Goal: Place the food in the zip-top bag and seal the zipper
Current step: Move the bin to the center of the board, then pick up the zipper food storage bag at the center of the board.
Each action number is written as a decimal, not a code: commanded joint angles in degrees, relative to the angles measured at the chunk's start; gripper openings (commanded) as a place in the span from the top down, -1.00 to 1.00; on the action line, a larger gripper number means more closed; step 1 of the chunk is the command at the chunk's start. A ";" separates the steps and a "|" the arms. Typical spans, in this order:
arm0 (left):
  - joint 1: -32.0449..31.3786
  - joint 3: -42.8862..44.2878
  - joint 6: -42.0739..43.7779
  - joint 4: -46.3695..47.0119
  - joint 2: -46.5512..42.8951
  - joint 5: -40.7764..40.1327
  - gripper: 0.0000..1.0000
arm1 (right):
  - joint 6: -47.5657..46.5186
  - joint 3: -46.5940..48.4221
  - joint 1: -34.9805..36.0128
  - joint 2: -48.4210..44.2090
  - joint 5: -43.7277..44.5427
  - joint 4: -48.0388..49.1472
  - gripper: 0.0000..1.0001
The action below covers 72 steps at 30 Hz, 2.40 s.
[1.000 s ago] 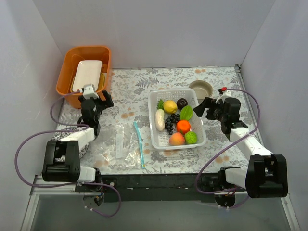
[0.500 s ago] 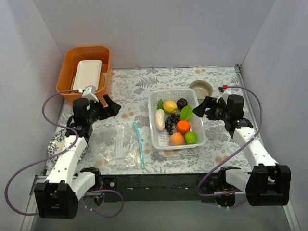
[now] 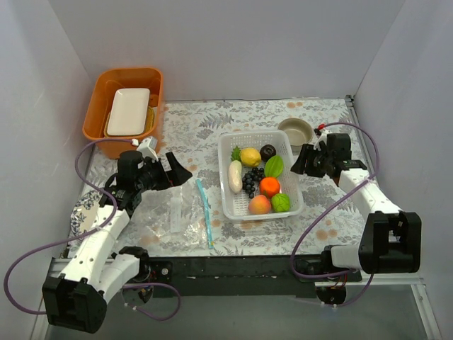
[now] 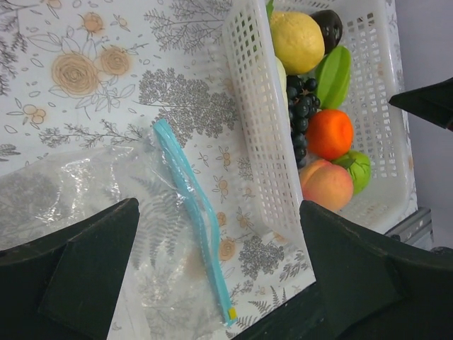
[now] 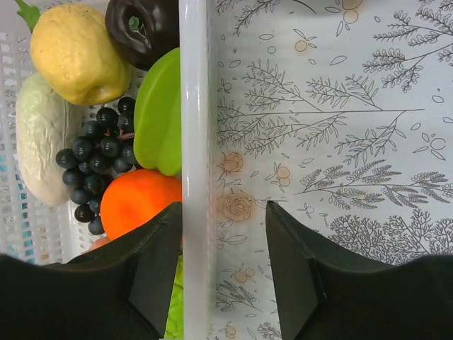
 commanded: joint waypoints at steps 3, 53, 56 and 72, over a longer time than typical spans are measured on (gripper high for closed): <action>-2.59 2.31 -2.35 -0.64 2.08 0.41 -0.96 | -2.95 1.12 0.12 -1.26 6.46 -3.89 0.04; -30.98 11.81 -21.52 -16.28 28.99 -34.39 -0.10 | 2.94 14.30 0.12 -17.43 2.26 -12.51 -0.33; -30.98 11.19 -21.34 -16.19 28.28 -34.13 0.14 | 2.94 14.22 0.12 -16.91 1.47 -12.33 -0.32; -30.89 9.52 -20.46 -13.12 30.65 -32.81 1.00 | 2.94 15.01 0.21 -15.50 -8.02 -11.01 -0.30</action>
